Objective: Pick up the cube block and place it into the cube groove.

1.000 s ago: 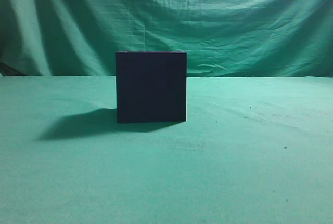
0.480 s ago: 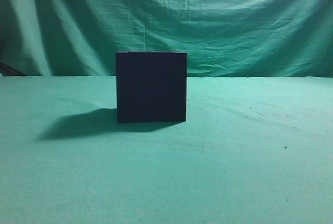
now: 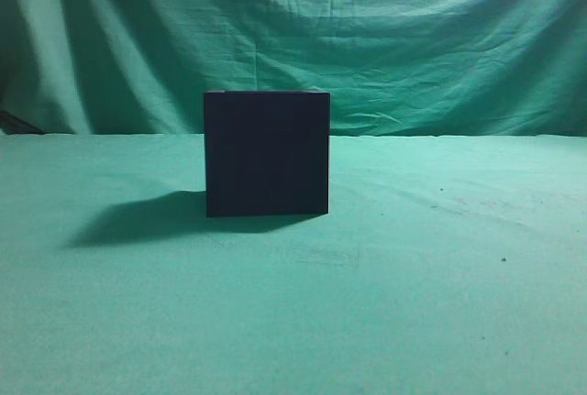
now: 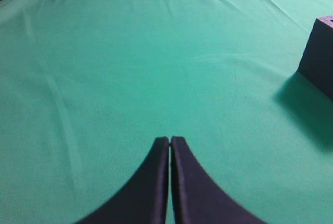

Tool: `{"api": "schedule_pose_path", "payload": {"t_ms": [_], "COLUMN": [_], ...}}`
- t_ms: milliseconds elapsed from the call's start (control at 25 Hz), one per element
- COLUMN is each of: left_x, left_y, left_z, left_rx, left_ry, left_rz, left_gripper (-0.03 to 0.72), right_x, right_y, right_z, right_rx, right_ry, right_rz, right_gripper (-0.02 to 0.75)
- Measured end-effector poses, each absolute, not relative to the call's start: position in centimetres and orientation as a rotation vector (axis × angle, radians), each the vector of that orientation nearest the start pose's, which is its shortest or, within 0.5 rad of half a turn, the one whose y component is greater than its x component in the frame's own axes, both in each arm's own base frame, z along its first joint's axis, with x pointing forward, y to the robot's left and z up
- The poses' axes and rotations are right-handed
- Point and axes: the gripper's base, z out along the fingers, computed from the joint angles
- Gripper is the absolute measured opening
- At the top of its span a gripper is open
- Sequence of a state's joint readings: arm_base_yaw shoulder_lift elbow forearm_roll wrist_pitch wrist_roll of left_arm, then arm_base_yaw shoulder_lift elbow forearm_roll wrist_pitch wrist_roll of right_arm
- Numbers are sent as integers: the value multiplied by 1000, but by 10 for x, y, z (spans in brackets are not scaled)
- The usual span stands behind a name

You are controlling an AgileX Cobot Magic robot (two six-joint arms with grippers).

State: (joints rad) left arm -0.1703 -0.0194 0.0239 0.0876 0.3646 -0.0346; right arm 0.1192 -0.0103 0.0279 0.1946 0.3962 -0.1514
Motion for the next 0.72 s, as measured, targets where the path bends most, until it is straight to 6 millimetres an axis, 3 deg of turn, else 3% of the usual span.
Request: {"api": "schedule_pose_path", "payload": {"t_ms": [720], "left_x": [52], "left_y": [-6], "left_z": [173], "left_rx": [179], "left_ry": [1843], "left_rz": [-57], "left_gripper": [0], "right_x": [51], "right_y": [13], "right_z": [169], "right_rx": [-137], "right_ry": [1888], "right_rz": [171], "right_gripper": [0]}}
